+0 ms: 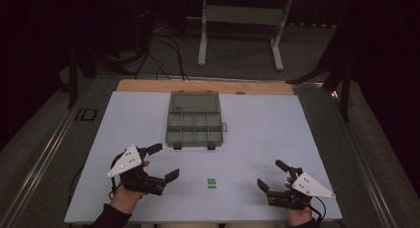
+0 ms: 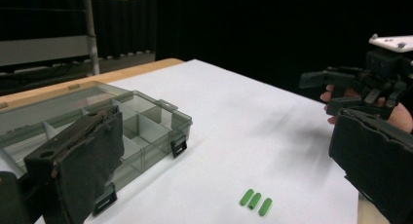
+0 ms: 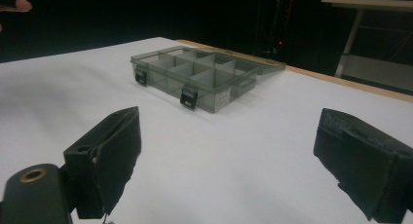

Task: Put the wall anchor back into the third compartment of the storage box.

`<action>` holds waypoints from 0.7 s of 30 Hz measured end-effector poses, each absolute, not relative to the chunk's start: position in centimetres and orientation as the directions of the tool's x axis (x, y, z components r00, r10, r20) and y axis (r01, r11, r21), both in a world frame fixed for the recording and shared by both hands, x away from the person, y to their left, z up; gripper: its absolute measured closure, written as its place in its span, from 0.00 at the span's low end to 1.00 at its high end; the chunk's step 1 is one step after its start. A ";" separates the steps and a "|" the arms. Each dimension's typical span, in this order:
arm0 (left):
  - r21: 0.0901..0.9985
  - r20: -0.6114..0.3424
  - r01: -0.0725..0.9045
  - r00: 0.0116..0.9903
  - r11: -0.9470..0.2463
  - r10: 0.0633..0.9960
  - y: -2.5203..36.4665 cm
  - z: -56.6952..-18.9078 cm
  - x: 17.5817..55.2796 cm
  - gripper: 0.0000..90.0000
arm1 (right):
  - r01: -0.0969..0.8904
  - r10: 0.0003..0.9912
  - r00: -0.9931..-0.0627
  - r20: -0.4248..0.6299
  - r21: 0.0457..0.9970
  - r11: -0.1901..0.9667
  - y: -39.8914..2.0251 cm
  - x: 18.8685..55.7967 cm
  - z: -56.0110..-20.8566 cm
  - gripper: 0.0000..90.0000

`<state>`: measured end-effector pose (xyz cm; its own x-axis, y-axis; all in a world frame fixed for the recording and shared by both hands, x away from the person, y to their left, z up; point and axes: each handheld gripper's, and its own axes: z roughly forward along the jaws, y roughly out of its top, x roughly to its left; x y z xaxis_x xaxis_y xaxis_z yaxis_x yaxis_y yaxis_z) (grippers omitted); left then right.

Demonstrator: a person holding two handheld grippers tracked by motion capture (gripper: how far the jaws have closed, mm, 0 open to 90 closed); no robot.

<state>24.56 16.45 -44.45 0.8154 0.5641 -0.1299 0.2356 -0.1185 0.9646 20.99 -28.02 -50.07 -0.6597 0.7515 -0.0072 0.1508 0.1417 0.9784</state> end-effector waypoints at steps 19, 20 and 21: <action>0.922 -0.169 0.317 0.846 -0.221 0.505 12.3 -45.8 26.9 0.00 | 0.163 0.747 -0.665 0.003 0.977 0.141 -28.0 21.1 -50.2 0.11; 0.918 -0.176 0.325 0.847 -0.226 0.503 12.1 -45.8 27.0 0.00 | 0.162 0.746 -0.665 0.002 0.977 0.142 -27.9 21.1 -50.2 0.11; 0.915 -0.179 0.330 0.848 -0.233 0.499 11.8 -45.9 27.1 0.00 | 0.162 0.746 -0.666 0.002 0.977 0.142 -27.9 21.1 -50.3 0.11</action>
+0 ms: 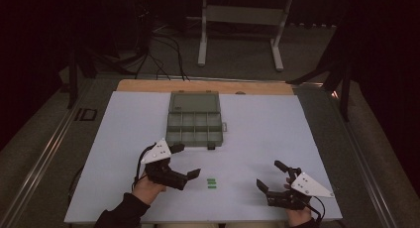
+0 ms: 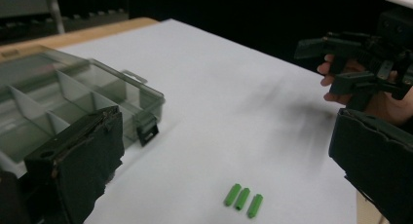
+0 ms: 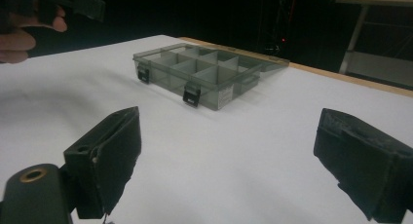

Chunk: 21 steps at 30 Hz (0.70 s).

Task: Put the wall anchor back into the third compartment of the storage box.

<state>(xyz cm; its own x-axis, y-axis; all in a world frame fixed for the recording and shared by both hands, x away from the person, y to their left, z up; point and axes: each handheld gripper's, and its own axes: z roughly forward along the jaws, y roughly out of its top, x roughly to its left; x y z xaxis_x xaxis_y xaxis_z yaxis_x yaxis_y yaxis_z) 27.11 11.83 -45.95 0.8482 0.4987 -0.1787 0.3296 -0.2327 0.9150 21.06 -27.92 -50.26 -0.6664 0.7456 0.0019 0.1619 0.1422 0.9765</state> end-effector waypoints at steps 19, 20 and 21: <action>0.829 -0.182 0.365 0.892 -0.423 0.414 8.2 -49.0 28.3 0.26 | 0.167 0.739 -0.674 0.000 0.974 0.153 -27.7 21.0 -50.3 0.11; 0.819 -0.179 0.368 0.893 -0.440 0.413 8.1 -49.1 28.4 0.29 | 0.168 0.738 -0.674 0.000 0.974 0.153 -27.7 21.0 -50.3 0.11; 0.812 -0.181 0.373 0.892 -0.450 0.413 8.0 -49.3 28.4 0.33 | 0.169 0.738 -0.675 0.001 0.974 0.153 -27.7 21.0 -50.4 0.11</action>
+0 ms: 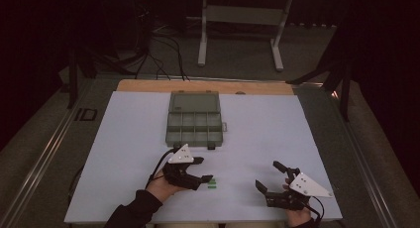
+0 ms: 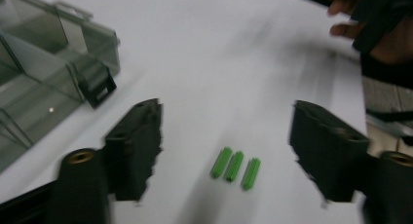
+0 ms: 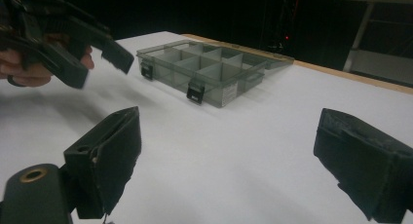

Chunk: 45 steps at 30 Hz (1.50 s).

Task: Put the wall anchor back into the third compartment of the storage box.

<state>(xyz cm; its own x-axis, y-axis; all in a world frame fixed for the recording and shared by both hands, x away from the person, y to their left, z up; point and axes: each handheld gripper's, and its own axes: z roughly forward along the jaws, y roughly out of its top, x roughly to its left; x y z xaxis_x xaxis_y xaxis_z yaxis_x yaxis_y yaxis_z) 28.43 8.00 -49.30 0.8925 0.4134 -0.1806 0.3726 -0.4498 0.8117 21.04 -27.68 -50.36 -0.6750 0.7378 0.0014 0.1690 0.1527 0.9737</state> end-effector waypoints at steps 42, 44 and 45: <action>0.666 -0.123 0.353 0.921 -0.657 0.370 4.7 -51.8 29.7 0.93 | 0.169 0.733 -0.681 -0.002 0.973 0.159 -27.7 21.0 -50.4 0.11; 0.673 -0.124 0.357 0.918 -0.648 0.376 4.7 -51.5 29.6 0.93 | 0.169 0.733 -0.680 -0.001 0.973 0.159 -27.7 21.0 -50.4 0.11; 0.675 -0.126 0.358 0.918 -0.645 0.377 4.8 -51.3 29.5 0.93 | 0.169 0.733 -0.681 -0.002 0.973 0.159 -27.7 21.0 -50.4 0.11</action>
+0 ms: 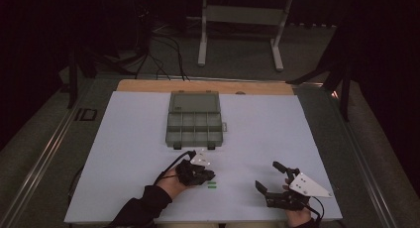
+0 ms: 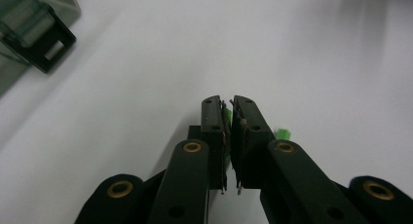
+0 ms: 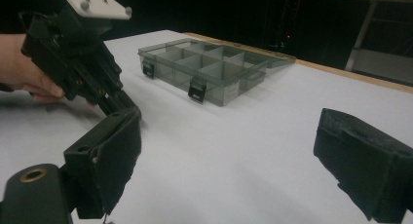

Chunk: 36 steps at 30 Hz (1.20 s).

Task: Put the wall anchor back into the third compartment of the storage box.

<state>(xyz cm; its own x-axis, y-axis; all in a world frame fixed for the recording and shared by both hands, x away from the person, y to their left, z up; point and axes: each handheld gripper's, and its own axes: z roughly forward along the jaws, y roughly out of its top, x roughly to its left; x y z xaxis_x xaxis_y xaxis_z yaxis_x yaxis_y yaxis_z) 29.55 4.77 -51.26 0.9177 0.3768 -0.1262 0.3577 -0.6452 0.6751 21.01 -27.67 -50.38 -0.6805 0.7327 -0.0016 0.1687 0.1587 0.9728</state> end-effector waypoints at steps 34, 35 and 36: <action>0.777 -0.071 0.331 0.891 -0.535 0.449 7.7 -43.2 31.7 0.93 | 0.166 0.732 -0.682 0.001 0.974 0.153 -27.7 20.9 -50.3 0.11; 0.777 -0.068 0.332 0.889 -0.535 0.453 7.7 -43.0 32.0 0.93 | 0.166 0.732 -0.681 0.001 0.974 0.154 -27.7 20.9 -50.3 0.11; 0.780 -0.077 0.341 0.885 -0.526 0.459 7.8 -42.8 32.3 0.93 | 0.166 0.732 -0.681 0.001 0.974 0.153 -27.7 20.9 -50.3 0.11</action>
<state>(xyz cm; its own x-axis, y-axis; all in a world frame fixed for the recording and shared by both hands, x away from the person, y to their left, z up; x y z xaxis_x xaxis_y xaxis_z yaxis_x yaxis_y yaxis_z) 32.25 7.80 -42.83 0.8850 0.4592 -0.0772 0.3407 -0.5255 0.7796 20.93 -27.71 -50.30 -0.6814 0.7319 0.0011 0.1663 0.1534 0.9741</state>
